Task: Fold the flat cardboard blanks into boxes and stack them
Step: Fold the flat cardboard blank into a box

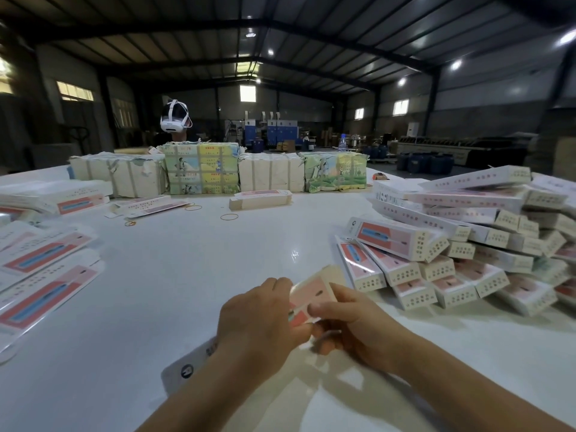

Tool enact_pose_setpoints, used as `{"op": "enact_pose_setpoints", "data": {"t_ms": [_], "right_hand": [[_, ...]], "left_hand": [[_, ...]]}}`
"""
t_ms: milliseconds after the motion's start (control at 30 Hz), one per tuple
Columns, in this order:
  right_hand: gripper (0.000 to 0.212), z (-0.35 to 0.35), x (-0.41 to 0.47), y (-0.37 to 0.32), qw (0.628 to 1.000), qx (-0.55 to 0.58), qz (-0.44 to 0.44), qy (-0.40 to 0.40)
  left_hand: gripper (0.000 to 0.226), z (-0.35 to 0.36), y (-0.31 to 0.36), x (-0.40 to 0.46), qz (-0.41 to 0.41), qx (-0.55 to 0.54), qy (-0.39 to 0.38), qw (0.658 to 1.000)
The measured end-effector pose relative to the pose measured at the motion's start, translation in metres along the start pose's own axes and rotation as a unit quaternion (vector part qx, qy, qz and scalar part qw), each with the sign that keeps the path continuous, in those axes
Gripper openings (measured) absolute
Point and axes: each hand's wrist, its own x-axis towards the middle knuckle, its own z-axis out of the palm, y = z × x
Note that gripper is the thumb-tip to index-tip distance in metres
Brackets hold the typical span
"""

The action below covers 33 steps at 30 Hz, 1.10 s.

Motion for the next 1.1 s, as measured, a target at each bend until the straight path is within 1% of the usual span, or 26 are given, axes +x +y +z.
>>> {"op": "enact_pose_setpoints", "data": {"t_ms": [67, 133, 167, 233, 267, 300, 333, 367, 467, 567, 667, 733, 767, 800, 867, 900, 933, 1000, 1100], "right_hand": [[0.029, -0.001, -0.001, 0.001, 0.998, -0.055, -0.038, 0.023], [0.028, 0.002, -0.002, 0.004, 0.982, -0.154, -0.072, 0.078], [0.03, 0.003, -0.002, 0.006, 0.972, -0.186, -0.086, 0.117], [0.034, 0.005, -0.001, 0.01, 0.952, -0.196, -0.124, 0.201], [0.031, 0.004, -0.001, 0.01, 0.941, -0.194, -0.148, 0.233], [0.023, 0.003, -0.002, 0.01, 0.93, -0.203, -0.174, 0.252], [0.015, 0.002, -0.003, 0.01, 0.921, -0.219, -0.194, 0.257], [0.013, 0.003, -0.004, 0.01, 0.916, -0.232, -0.209, 0.252], [0.02, 0.008, -0.005, 0.01, 0.919, -0.225, -0.231, 0.227], [0.021, 0.013, -0.006, 0.01, 0.92, -0.208, -0.248, 0.219], [0.025, 0.012, -0.007, 0.01, 0.924, -0.204, -0.248, 0.206], [0.023, 0.011, -0.007, 0.009, 0.932, -0.181, -0.246, 0.195], [0.026, 0.011, -0.007, 0.009, 0.937, -0.168, -0.241, 0.187], [0.037, 0.01, -0.006, 0.009, 0.942, -0.161, -0.23, 0.181], [0.058, 0.009, -0.004, 0.009, 0.946, -0.189, -0.201, 0.17], [0.061, 0.01, -0.003, 0.009, 0.944, -0.215, -0.187, 0.165], [0.059, 0.01, -0.003, 0.009, 0.94, -0.242, -0.177, 0.161], [0.048, 0.009, -0.003, 0.009, 0.935, -0.27, -0.167, 0.161], [0.028, 0.009, -0.005, 0.008, 0.943, -0.228, -0.17, 0.174]], "left_hand": [[0.051, -0.004, -0.008, 0.001, -0.014, -0.067, -0.02, 0.997], [0.054, -0.008, -0.014, 0.001, -0.021, -0.102, -0.036, 0.994], [0.054, -0.009, -0.017, 0.001, -0.023, -0.108, -0.041, 0.993], [0.055, -0.01, -0.021, 0.002, -0.03, -0.117, -0.047, 0.992], [0.056, -0.01, -0.022, 0.002, -0.033, -0.121, -0.051, 0.991], [0.059, -0.01, -0.023, 0.002, -0.035, -0.126, -0.056, 0.99], [0.063, -0.01, -0.024, 0.002, -0.037, -0.131, -0.061, 0.989], [0.066, -0.009, -0.024, 0.001, -0.037, -0.136, -0.063, 0.988], [0.066, -0.007, -0.026, 0.001, -0.031, -0.151, -0.055, 0.986], [0.063, -0.005, -0.029, 0.0, -0.018, -0.176, -0.046, 0.983], [0.065, -0.004, -0.031, -0.001, 0.004, -0.184, -0.054, 0.982], [0.069, -0.004, -0.031, -0.001, 0.016, -0.189, -0.057, 0.98], [0.073, -0.004, -0.032, -0.002, 0.019, -0.189, -0.055, 0.98], [0.076, -0.004, -0.032, -0.002, 0.022, -0.186, -0.054, 0.981], [0.081, -0.003, -0.031, -0.003, 0.027, -0.167, -0.053, 0.984], [0.083, -0.003, -0.03, -0.003, 0.031, -0.154, -0.053, 0.986], [0.084, -0.002, -0.029, -0.004, 0.035, -0.14, -0.052, 0.988], [0.086, -0.002, -0.028, -0.004, 0.041, -0.119, -0.046, 0.991], [0.085, -0.003, -0.025, -0.004, 0.041, -0.111, -0.035, 0.992]]}}
